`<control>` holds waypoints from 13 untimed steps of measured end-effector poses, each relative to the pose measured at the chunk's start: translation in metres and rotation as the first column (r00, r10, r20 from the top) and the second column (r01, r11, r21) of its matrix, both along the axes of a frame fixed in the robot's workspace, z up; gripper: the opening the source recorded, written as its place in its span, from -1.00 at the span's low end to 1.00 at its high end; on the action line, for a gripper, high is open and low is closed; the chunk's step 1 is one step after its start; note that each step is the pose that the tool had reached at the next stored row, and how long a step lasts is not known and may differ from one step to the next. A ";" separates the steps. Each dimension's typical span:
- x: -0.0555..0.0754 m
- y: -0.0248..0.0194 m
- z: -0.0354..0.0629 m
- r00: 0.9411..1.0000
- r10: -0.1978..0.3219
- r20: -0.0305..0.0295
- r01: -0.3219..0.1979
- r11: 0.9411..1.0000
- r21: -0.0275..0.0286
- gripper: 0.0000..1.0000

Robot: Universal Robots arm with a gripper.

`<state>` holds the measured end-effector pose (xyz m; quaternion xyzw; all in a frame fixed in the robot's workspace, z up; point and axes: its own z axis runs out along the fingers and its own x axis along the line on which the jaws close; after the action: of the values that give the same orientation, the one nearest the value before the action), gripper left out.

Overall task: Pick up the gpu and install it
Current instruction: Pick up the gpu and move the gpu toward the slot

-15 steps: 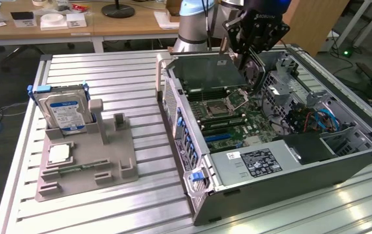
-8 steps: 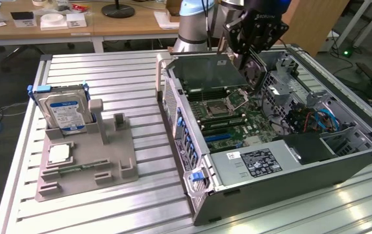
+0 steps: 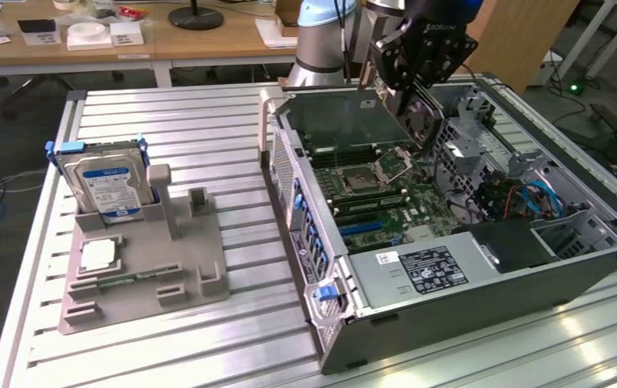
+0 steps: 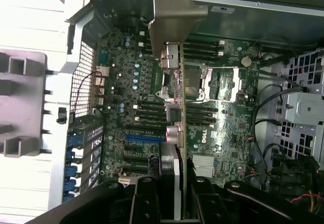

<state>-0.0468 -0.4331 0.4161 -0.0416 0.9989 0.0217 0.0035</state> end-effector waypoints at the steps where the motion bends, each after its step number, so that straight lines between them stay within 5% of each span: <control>1: 0.000 0.0000 0.0000 1.000 0.000 0.000 0.000 1.000 0.000 -0.44; 13: 0.006 0.0000 -0.0002 0.999 -0.045 0.000 0.045 0.999 0.000 -0.44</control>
<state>-0.0406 -0.4331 0.4159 -0.0189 0.9996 0.0216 0.0040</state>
